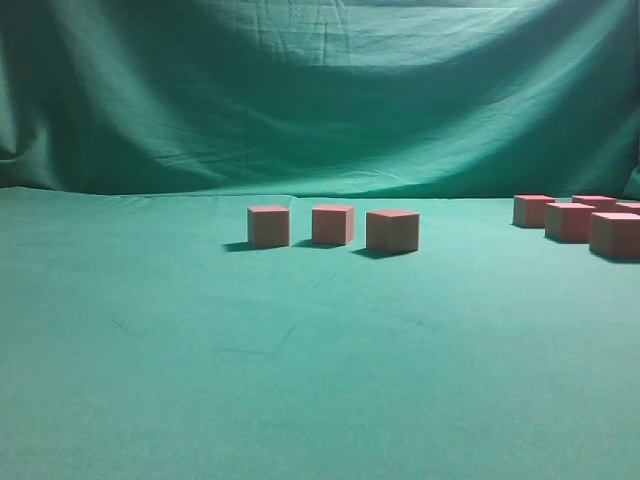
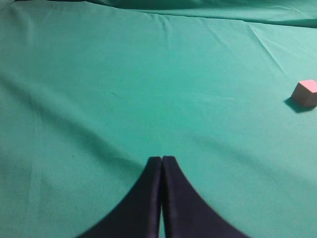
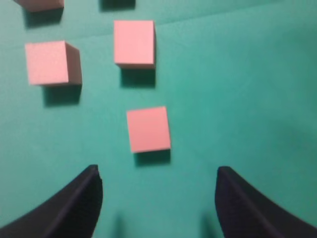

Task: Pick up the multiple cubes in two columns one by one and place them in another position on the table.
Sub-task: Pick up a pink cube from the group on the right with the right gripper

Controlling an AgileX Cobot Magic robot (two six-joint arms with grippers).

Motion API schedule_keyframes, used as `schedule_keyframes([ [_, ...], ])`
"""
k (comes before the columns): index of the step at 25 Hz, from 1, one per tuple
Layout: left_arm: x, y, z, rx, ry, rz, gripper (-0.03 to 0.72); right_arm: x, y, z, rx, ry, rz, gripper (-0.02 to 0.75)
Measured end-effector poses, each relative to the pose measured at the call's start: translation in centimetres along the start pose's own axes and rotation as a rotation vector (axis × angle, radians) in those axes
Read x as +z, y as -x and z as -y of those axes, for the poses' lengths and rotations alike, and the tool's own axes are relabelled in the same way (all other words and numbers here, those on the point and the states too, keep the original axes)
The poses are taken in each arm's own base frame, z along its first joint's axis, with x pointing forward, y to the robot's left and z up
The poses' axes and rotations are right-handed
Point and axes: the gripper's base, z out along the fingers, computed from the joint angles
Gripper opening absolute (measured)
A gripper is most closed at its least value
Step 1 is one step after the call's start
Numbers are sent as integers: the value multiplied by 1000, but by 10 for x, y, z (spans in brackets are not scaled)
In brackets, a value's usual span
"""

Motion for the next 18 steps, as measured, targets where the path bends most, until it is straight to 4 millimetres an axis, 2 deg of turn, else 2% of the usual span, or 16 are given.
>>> schedule_keyframes([
  [5,0,0,0,0,0,0,0,34,9,-1,-16,3,-25,447],
  [9,0,0,0,0,0,0,0,53,13,0,-20,0,-38,447],
  [18,0,0,0,0,0,0,0,75,15,0,-20,-3,-55,447],
])
